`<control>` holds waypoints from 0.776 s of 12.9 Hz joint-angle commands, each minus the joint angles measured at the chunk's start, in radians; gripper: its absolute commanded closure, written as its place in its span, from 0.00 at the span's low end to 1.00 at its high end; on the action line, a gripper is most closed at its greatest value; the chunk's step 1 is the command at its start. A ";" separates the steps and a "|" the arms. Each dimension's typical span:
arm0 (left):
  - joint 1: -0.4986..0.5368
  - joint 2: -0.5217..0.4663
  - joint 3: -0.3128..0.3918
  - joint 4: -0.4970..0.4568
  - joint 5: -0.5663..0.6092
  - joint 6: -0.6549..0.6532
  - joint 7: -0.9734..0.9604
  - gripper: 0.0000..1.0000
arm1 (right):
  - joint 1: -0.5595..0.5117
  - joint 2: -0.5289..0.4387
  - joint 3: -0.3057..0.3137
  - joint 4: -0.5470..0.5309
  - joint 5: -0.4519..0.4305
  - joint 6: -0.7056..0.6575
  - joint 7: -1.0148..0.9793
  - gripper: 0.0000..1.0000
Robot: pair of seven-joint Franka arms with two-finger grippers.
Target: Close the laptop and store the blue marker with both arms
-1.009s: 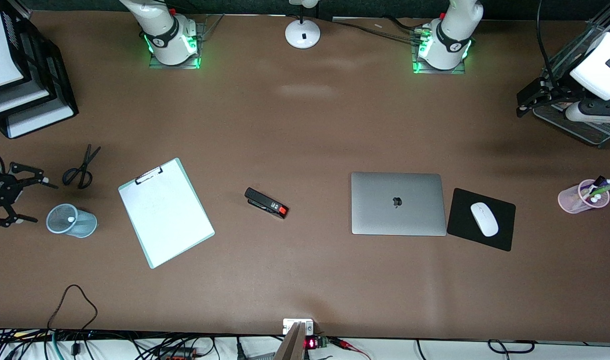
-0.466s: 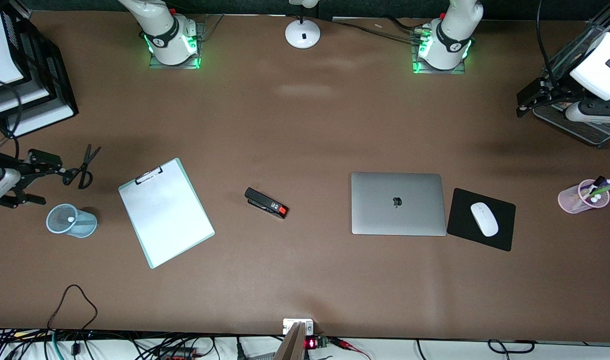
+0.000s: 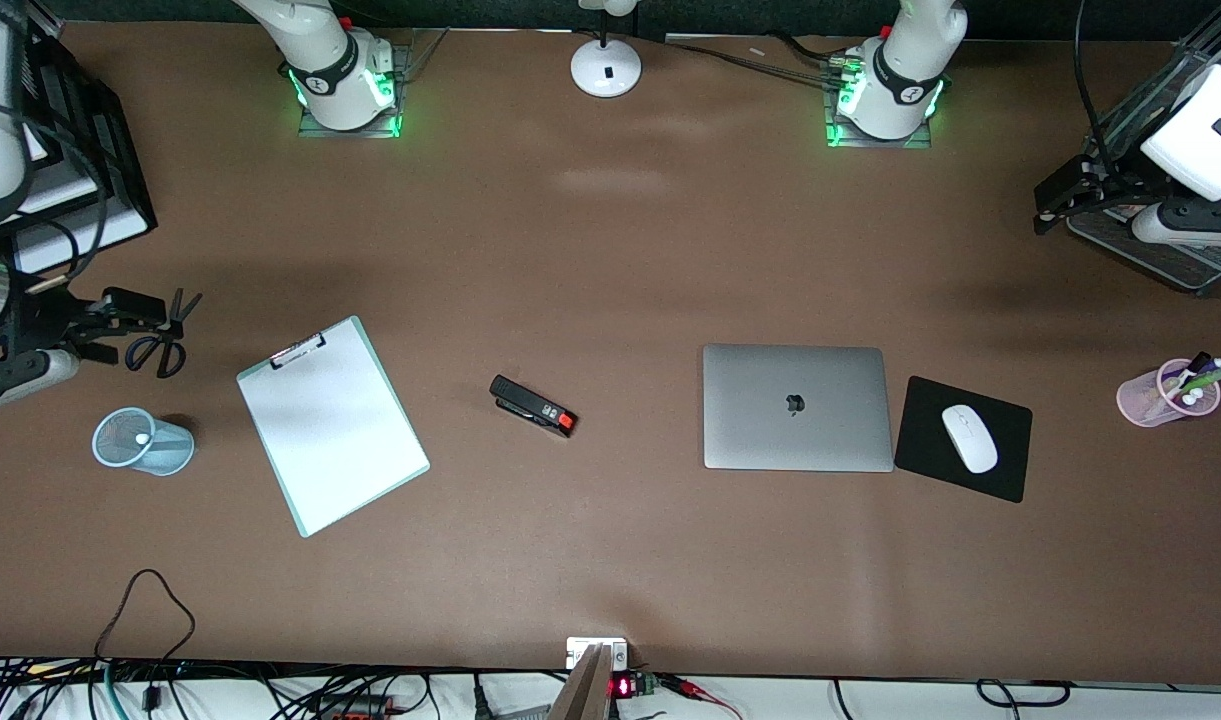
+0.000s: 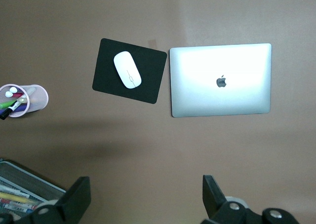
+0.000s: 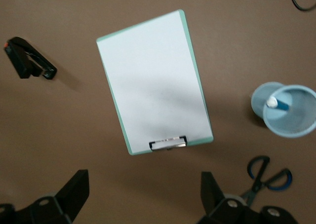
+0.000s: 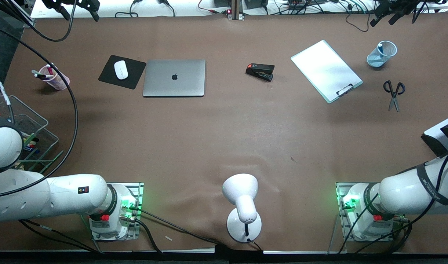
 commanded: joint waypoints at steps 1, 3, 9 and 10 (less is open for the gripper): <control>0.011 -0.006 -0.005 -0.003 -0.011 -0.004 0.012 0.00 | 0.077 -0.070 -0.004 -0.023 -0.144 -0.064 0.180 0.00; 0.011 -0.006 -0.005 -0.003 -0.011 -0.004 0.012 0.00 | 0.072 -0.102 -0.005 -0.022 -0.149 -0.116 0.208 0.00; 0.011 -0.004 -0.005 -0.003 -0.011 -0.004 0.012 0.00 | -0.058 -0.121 0.052 -0.010 -0.141 -0.086 0.274 0.00; 0.011 -0.004 -0.005 -0.003 -0.011 -0.004 0.012 0.00 | -0.054 -0.130 0.050 -0.005 -0.138 -0.092 0.302 0.00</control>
